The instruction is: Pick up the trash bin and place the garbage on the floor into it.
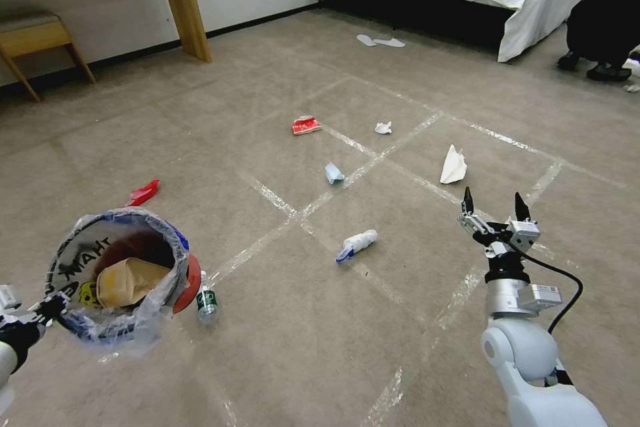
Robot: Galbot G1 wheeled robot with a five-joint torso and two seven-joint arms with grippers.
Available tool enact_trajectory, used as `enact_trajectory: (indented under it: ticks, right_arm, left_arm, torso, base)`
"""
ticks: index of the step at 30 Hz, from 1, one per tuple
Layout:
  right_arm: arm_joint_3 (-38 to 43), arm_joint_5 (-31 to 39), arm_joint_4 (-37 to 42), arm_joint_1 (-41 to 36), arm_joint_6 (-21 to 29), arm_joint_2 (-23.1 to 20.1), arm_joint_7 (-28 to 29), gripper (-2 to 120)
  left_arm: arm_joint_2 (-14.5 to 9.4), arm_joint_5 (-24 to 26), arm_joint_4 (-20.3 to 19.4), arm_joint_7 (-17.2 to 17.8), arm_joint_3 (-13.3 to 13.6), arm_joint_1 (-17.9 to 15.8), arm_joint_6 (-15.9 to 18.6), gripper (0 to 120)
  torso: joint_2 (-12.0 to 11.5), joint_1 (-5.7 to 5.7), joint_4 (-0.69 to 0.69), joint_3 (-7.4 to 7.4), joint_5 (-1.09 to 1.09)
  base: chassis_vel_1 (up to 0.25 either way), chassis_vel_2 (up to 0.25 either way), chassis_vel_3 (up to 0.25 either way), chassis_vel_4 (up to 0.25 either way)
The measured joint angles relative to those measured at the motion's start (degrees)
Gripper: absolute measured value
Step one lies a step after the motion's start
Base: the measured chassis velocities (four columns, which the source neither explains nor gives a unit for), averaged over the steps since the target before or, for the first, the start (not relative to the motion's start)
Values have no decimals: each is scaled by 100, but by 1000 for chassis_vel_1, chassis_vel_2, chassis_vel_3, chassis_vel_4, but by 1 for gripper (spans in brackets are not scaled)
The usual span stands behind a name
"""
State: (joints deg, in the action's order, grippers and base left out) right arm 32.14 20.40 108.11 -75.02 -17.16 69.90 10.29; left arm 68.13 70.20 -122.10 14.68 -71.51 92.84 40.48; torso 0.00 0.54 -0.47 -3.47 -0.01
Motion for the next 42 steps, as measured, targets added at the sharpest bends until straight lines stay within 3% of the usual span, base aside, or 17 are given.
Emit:
enact_trajectory:
  ticks: [11,42]
  right_arm:
    - [-86,47,-60,73,7,23,58,100]
    - [-152,63,-75,121,4,-21,112,100]
  left_arm:
    - [0,-5,8,-4,-3,-9,-7,0]
    - [63,1,-100,-25,-65,103,-25,0]
  torso:
    - [0,0,-1,-1,0]
    - [0,0,-1,0,0]
  base:
    - [-102,109,101,-98]
    - [-13,11,9,-12]
